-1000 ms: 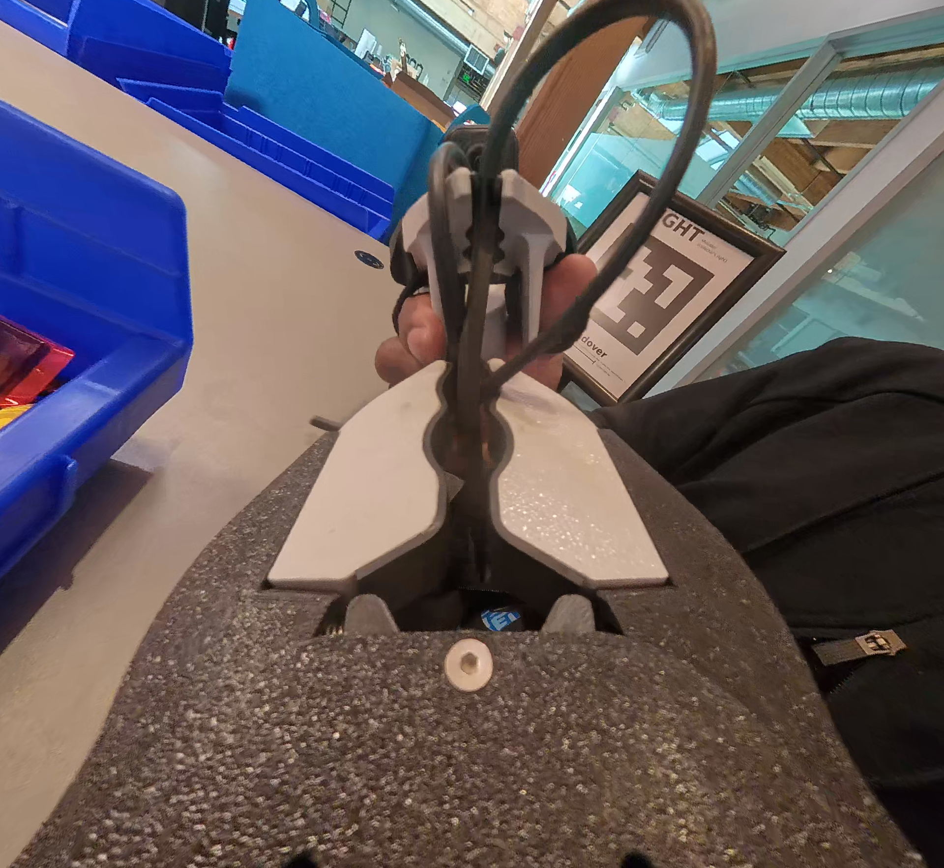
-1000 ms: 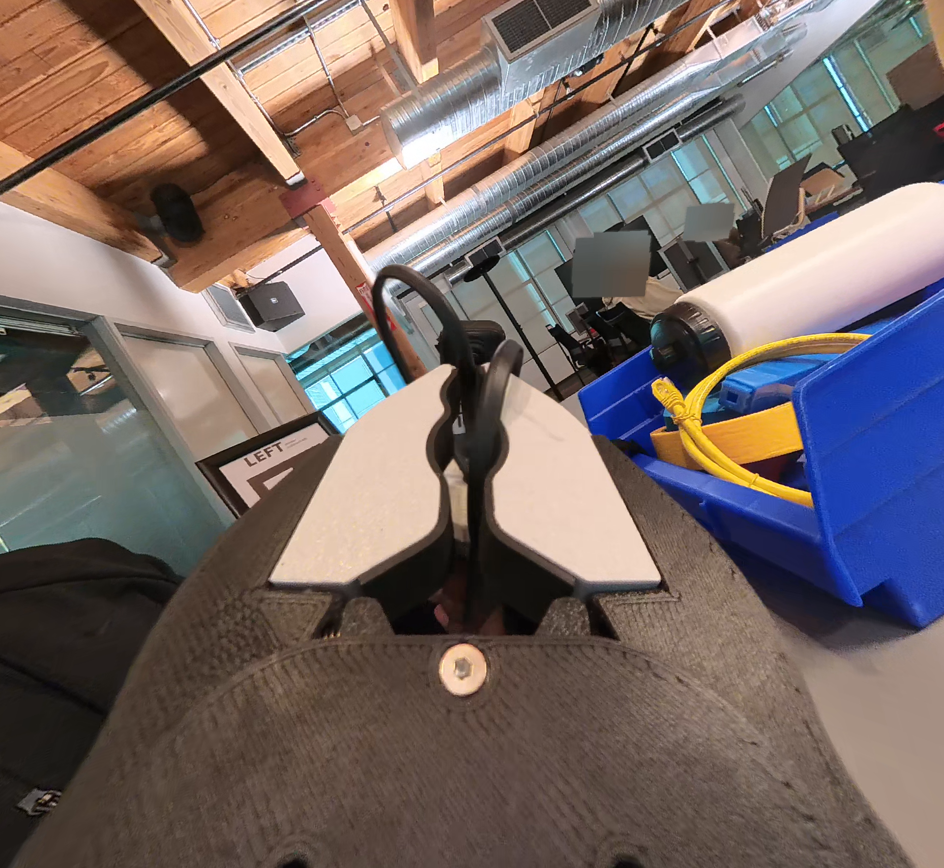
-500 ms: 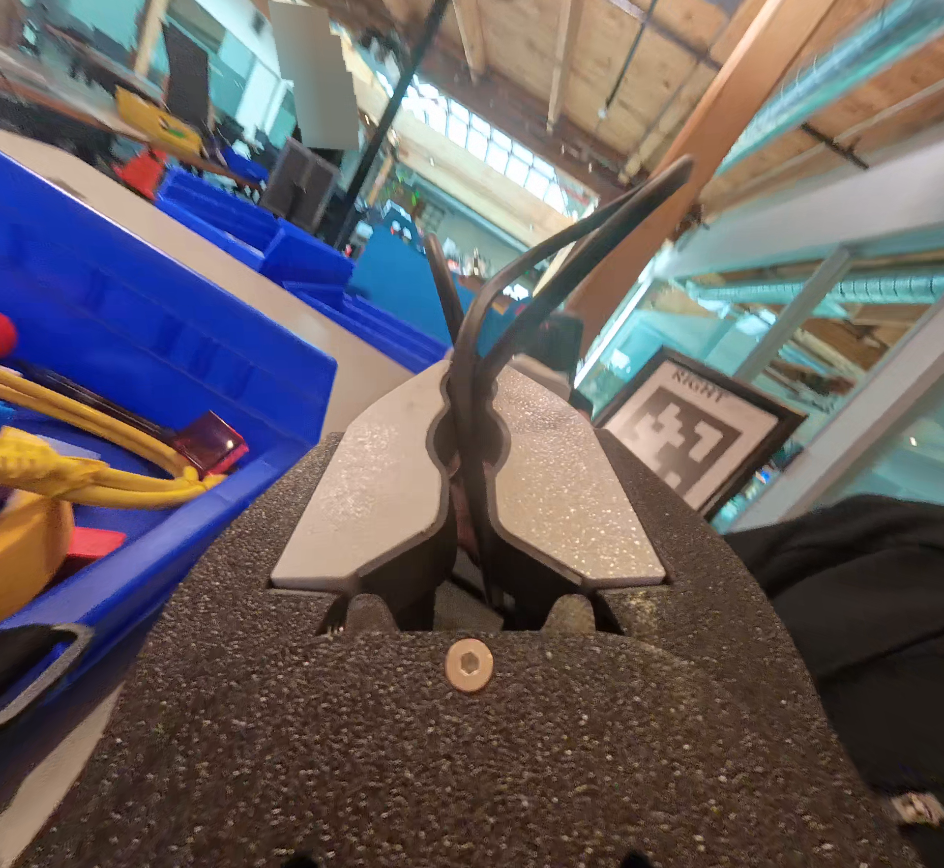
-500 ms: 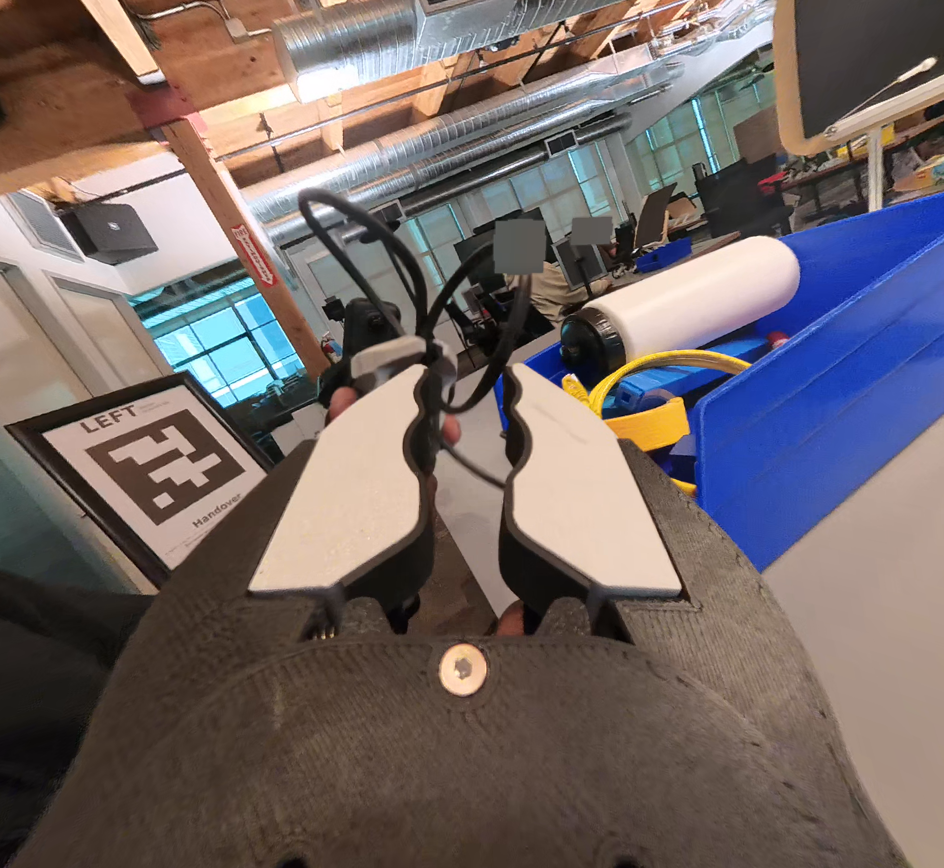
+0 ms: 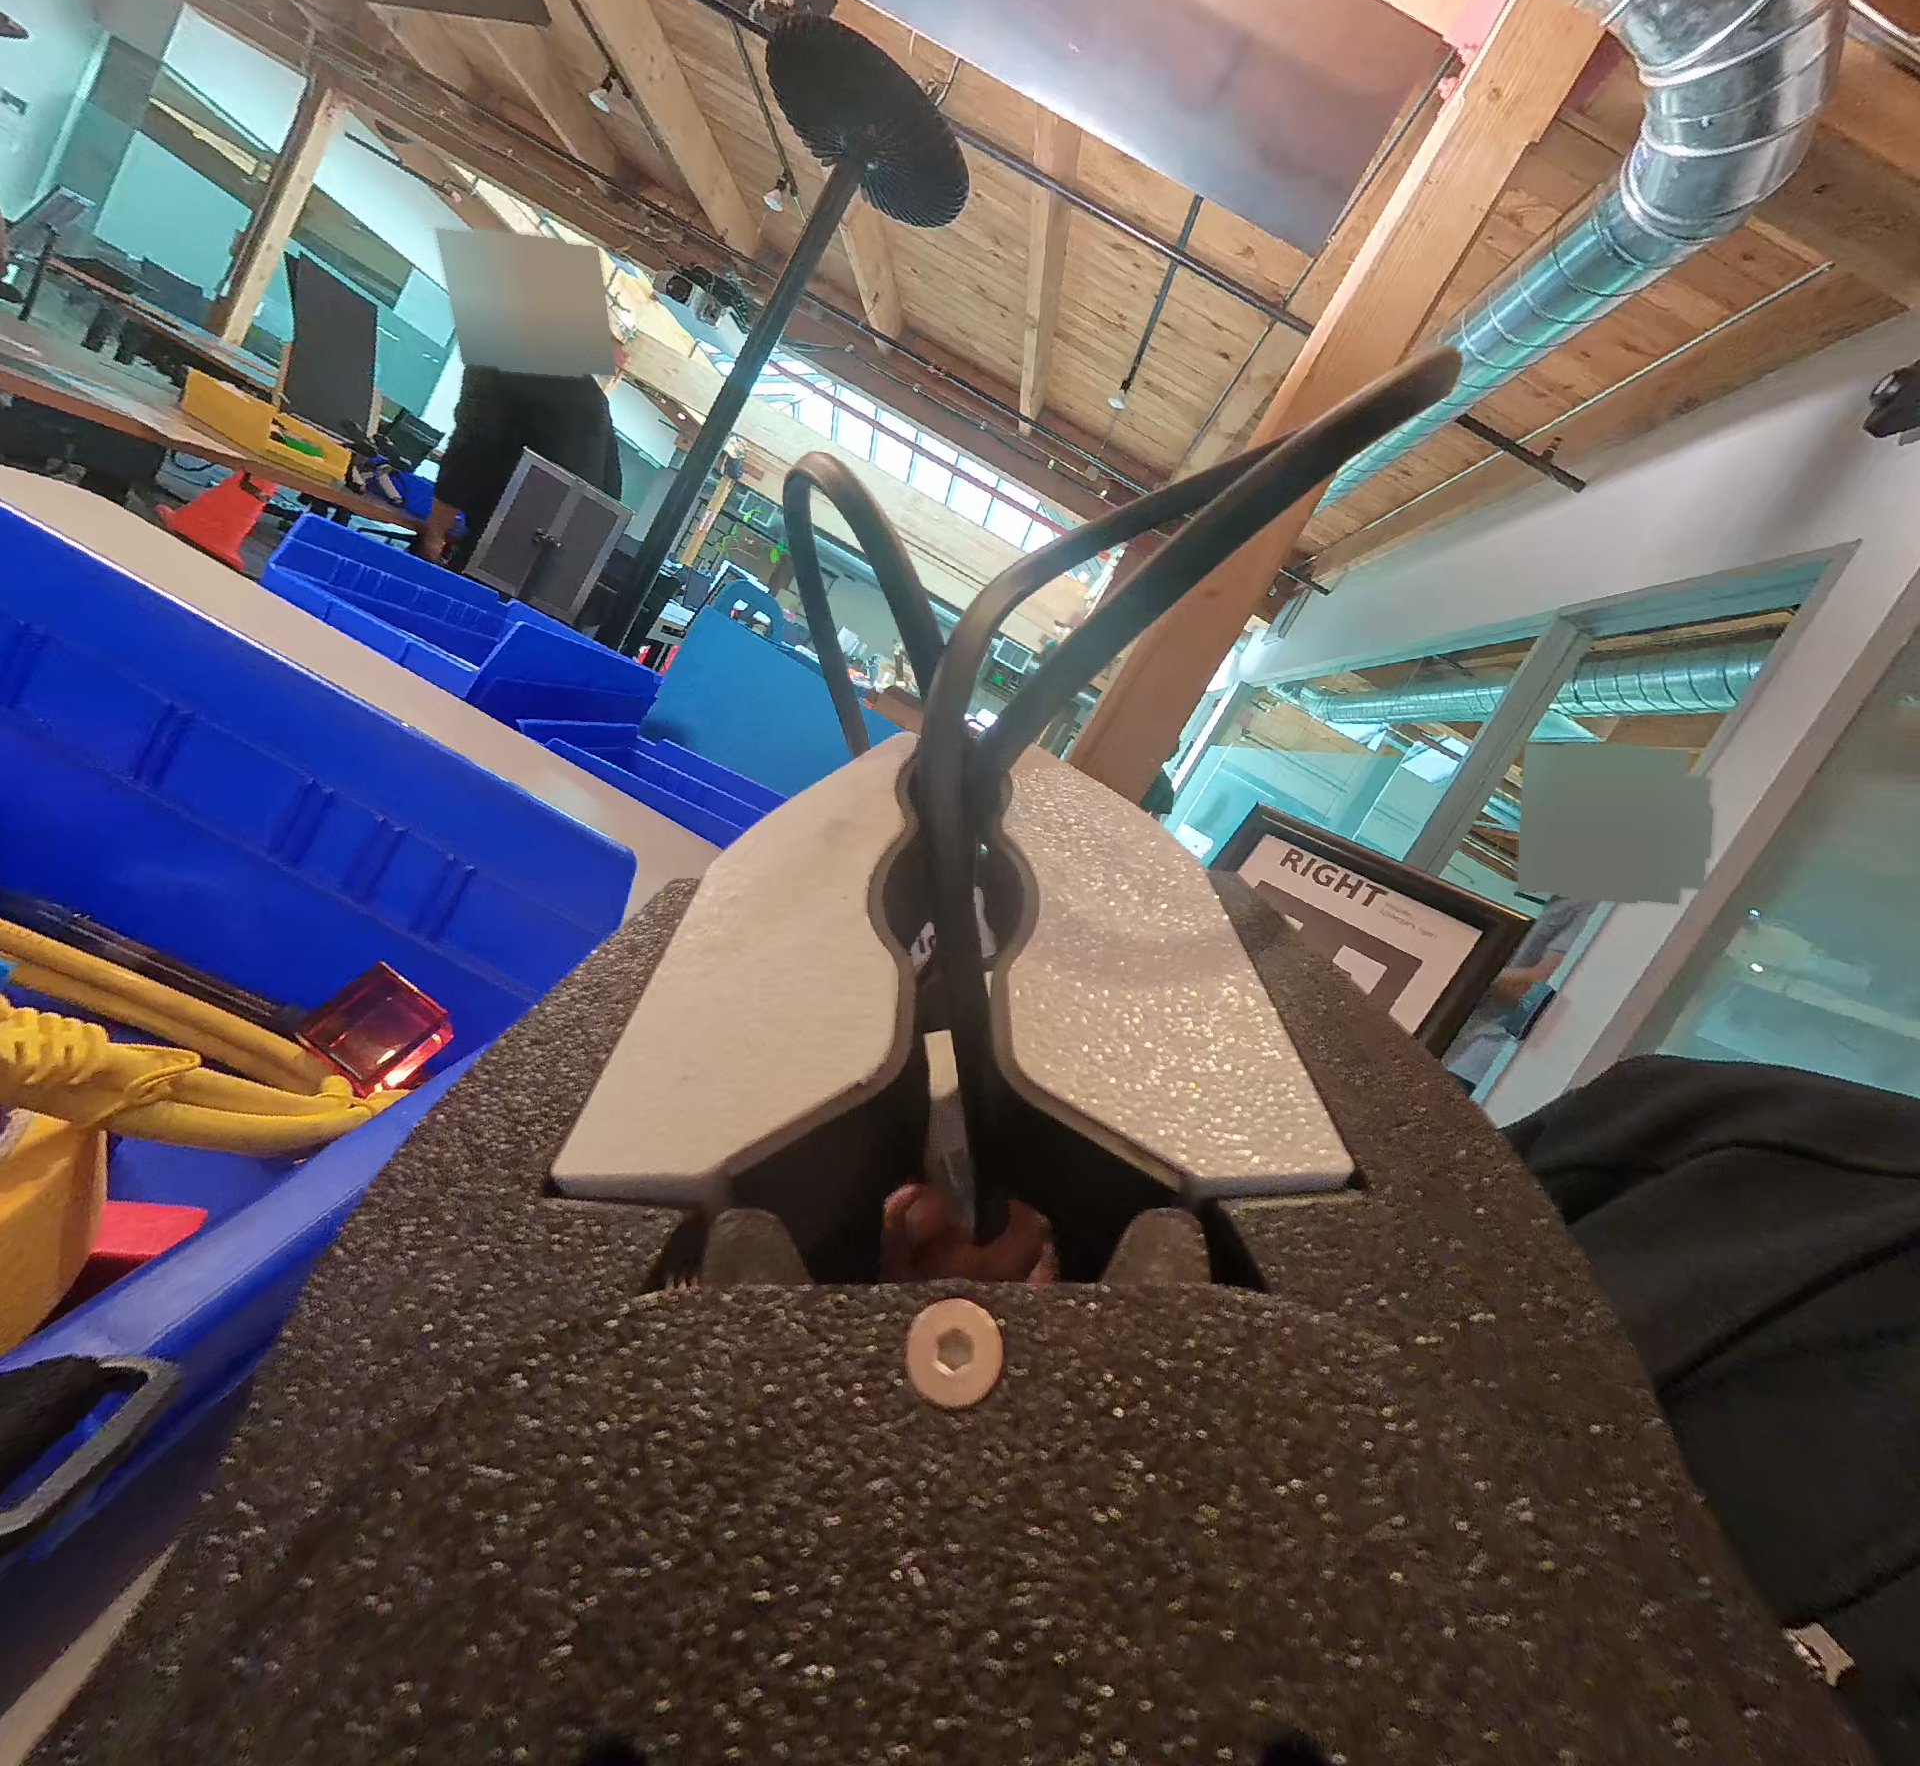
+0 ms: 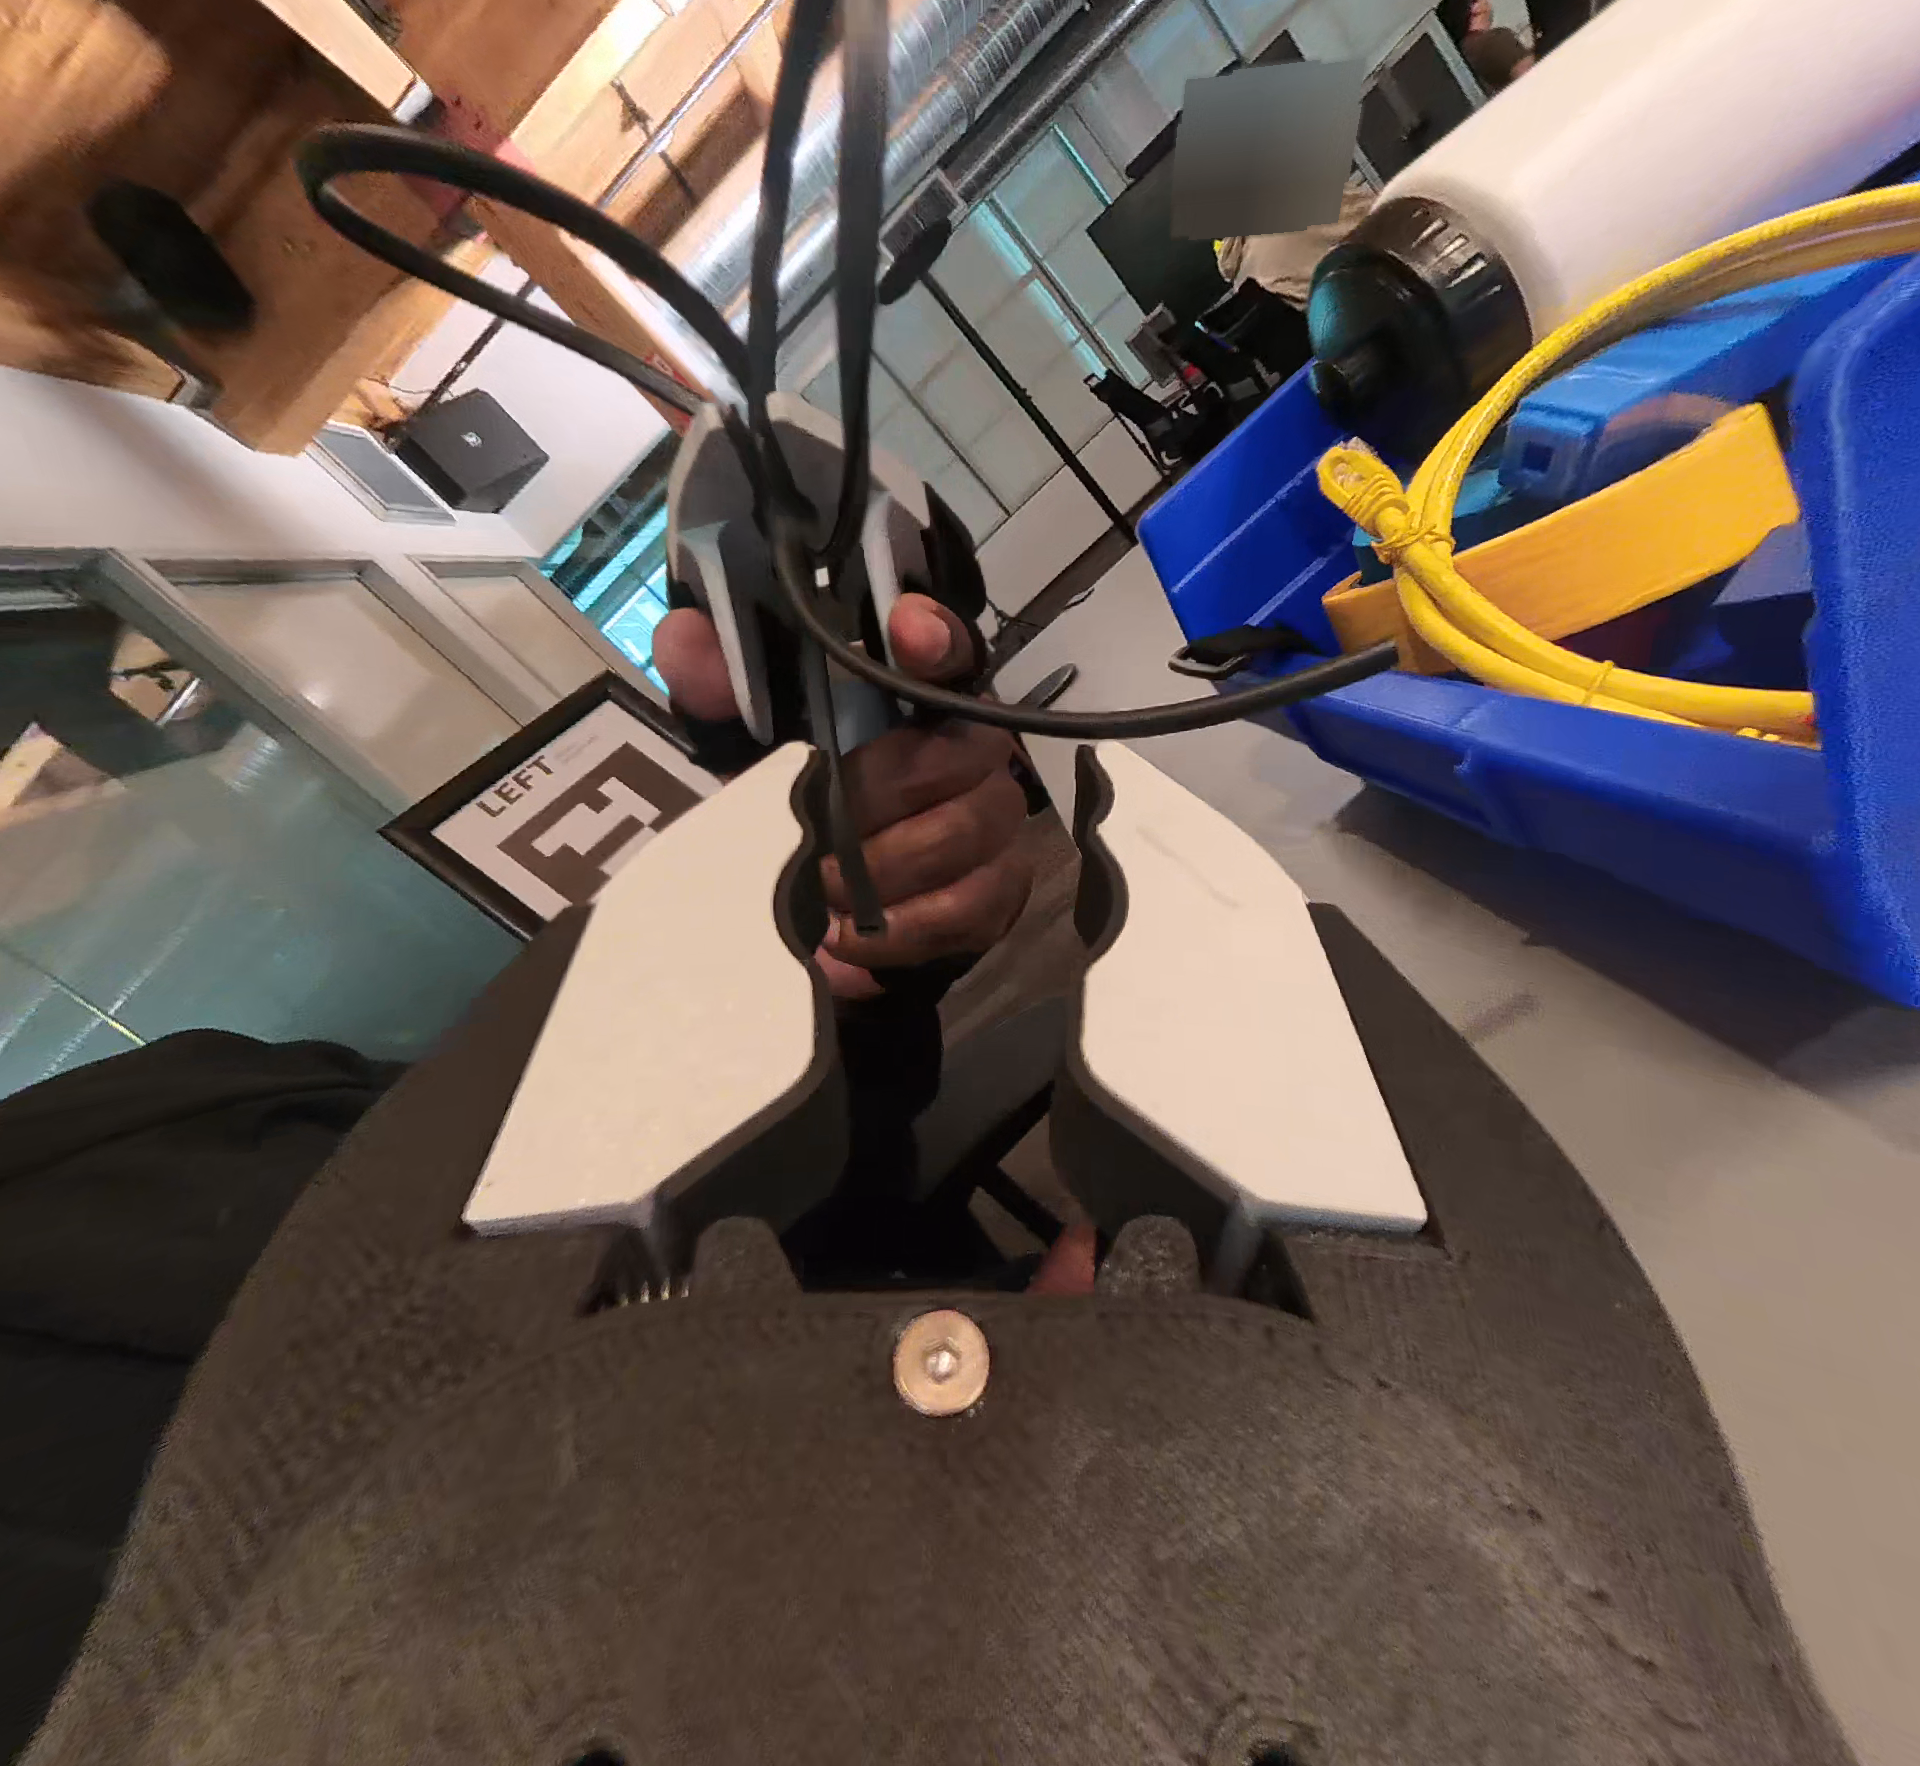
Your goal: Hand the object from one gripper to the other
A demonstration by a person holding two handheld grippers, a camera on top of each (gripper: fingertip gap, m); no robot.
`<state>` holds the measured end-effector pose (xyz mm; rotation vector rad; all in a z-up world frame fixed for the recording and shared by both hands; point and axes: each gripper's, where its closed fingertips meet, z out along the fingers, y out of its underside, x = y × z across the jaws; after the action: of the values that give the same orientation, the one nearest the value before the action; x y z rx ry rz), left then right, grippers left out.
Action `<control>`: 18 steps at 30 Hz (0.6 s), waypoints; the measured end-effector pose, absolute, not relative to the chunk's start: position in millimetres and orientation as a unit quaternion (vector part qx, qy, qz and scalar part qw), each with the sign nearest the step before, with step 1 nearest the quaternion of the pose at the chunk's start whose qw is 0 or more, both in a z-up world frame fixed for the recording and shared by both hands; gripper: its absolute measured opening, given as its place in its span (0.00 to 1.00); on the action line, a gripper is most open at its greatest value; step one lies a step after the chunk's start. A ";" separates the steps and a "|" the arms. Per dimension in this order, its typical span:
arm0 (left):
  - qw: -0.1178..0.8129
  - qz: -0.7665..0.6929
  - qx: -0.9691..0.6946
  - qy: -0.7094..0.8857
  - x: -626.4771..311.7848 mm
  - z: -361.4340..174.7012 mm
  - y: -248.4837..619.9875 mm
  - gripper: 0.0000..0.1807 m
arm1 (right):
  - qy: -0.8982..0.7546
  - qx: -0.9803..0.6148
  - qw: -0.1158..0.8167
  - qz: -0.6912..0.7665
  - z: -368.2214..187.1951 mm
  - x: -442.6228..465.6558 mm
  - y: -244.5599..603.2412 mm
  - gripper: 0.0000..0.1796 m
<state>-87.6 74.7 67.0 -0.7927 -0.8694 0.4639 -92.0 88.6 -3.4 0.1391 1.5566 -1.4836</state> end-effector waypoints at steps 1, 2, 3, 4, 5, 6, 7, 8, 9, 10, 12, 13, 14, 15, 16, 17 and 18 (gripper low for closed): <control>0.809 0.214 -0.371 -0.403 -87.5 67.3 76.1 0.03 | 0.634 0.062 0.479 -0.604 -4.0 -92.9 88.2 0.25; 0.810 0.211 -0.373 -0.400 -87.6 67.4 77.6 0.04 | 0.631 0.066 0.484 -0.603 -4.0 -93.6 88.1 0.24; 0.811 0.209 -0.374 -0.397 -87.8 67.4 78.9 0.03 | 0.628 0.069 0.490 -0.601 -3.5 -93.9 88.3 0.24; 0.812 0.208 -0.376 -0.396 -88.2 67.2 80.4 0.04 | 0.623 0.072 0.493 -0.602 -2.1 -94.6 88.7 0.23; 0.811 0.205 -0.381 -0.394 -88.9 66.3 82.4 0.04 | 0.617 0.074 0.495 -0.607 0.0 -96.1 89.3 0.22; 0.809 0.201 -0.387 -0.393 -89.6 64.8 84.9 0.04 | 0.611 0.076 0.494 -0.613 2.6 -98.3 90.2 0.20; 0.807 0.195 -0.396 -0.393 -90.3 62.7 88.1 0.04 | 0.609 0.078 0.491 -0.619 4.4 -100.7 90.8 0.19; 0.802 0.188 -0.406 -0.396 -91.6 59.8 90.9 0.03 | 0.609 0.079 0.484 -0.624 5.6 -103.5 91.3 0.18; 0.796 0.185 -0.414 -0.402 -93.0 56.7 92.7 0.04 | 0.608 0.078 0.475 -0.631 7.0 -106.3 92.1 0.18; 0.789 0.183 -0.421 -0.408 -94.4 53.7 93.8 0.03 | 0.608 0.078 0.467 -0.638 8.6 -109.2 93.0 0.18; 0.778 0.174 -0.435 -0.419 -96.3 47.8 96.3 0.04 | 0.604 0.074 0.456 -0.649 12.2 -114.0 95.3 0.17; 0.773 0.169 -0.440 -0.424 -97.1 45.3 97.3 0.04 | 0.602 0.072 0.453 -0.653 14.1 -115.6 96.6 0.17; 0.769 0.166 -0.444 -0.428 -97.8 43.2 97.5 0.04 | 0.601 0.070 0.450 -0.657 15.4 -116.7 97.4 0.16; 0.767 0.165 -0.446 -0.432 -98.3 41.7 97.4 0.04 | 0.601 0.068 0.446 -0.660 16.1 -117.7 98.0 0.16; 0.765 0.163 -0.447 -0.434 -98.7 40.5 97.4 0.04 | 0.603 0.066 0.440 -0.662 16.3 -118.7 98.2 0.15; 0.764 0.159 -0.448 -0.436 -98.9 39.5 97.5 0.04 | 0.605 0.065 0.433 -0.665 15.9 -119.4 98.0 0.14; 0.763 0.156 -0.449 -0.438 -99.1 38.4 97.8 0.04 | 0.607 0.064 0.426 -0.667 15.4 -120.3 97.9 0.13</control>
<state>-99.1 97.8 38.4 -0.9776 -0.9536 0.3383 -120.3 97.9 15.4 0.1592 1.5181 -1.6679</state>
